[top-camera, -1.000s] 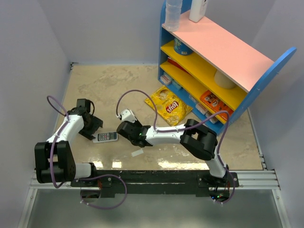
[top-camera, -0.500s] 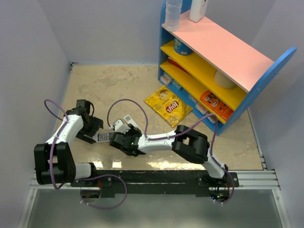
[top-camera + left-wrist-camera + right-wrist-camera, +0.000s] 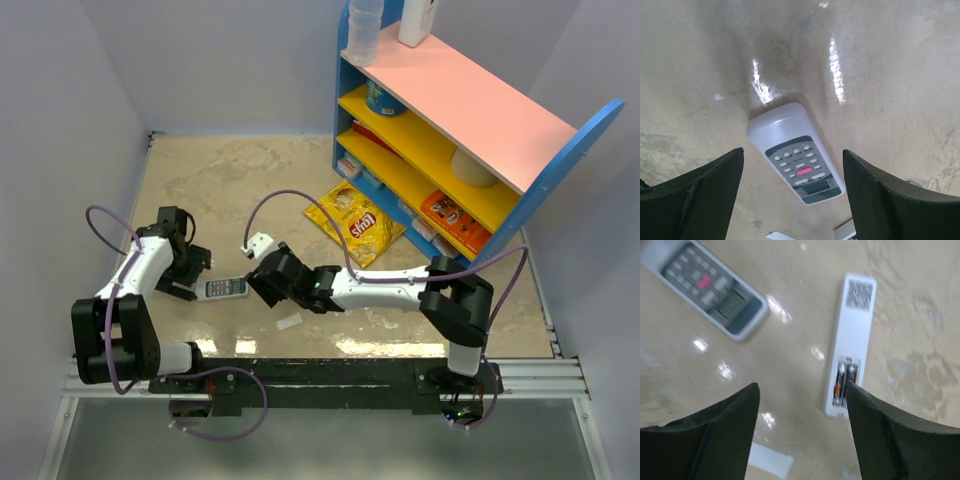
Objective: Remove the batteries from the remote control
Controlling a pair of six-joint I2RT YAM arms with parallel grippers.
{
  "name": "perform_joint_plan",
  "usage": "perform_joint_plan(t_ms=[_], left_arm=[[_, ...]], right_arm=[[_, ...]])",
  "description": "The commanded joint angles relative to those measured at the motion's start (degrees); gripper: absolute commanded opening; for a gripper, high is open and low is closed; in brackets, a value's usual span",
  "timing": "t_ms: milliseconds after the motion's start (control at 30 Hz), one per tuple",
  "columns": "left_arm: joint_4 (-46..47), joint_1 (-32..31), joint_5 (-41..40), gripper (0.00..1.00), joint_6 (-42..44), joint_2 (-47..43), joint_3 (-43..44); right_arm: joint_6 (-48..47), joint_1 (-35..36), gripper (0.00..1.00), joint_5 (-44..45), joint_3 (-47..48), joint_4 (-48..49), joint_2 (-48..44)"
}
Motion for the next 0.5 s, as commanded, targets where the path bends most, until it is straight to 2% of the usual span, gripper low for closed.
perform_joint_plan(t_ms=[0,133,267,467], left_arm=[[-1.5,2.9,-5.2,0.84,5.2,2.8,6.0],[1.9,6.1,-4.4,0.84,13.4,4.0,6.0],[3.7,8.5,-4.1,0.83,16.9,3.4,4.7],[4.9,9.4,-3.9,0.83,20.2,2.5,4.4]], right_arm=[[-11.6,-2.1,0.75,-19.4,-0.9,15.6,0.3],[-17.3,-3.6,0.75,-22.3,3.9,17.9,6.8],[-22.9,-4.8,0.75,-27.3,9.2,18.2,11.8],[-31.5,-4.9,0.77,-31.3,10.7,17.3,14.4]])
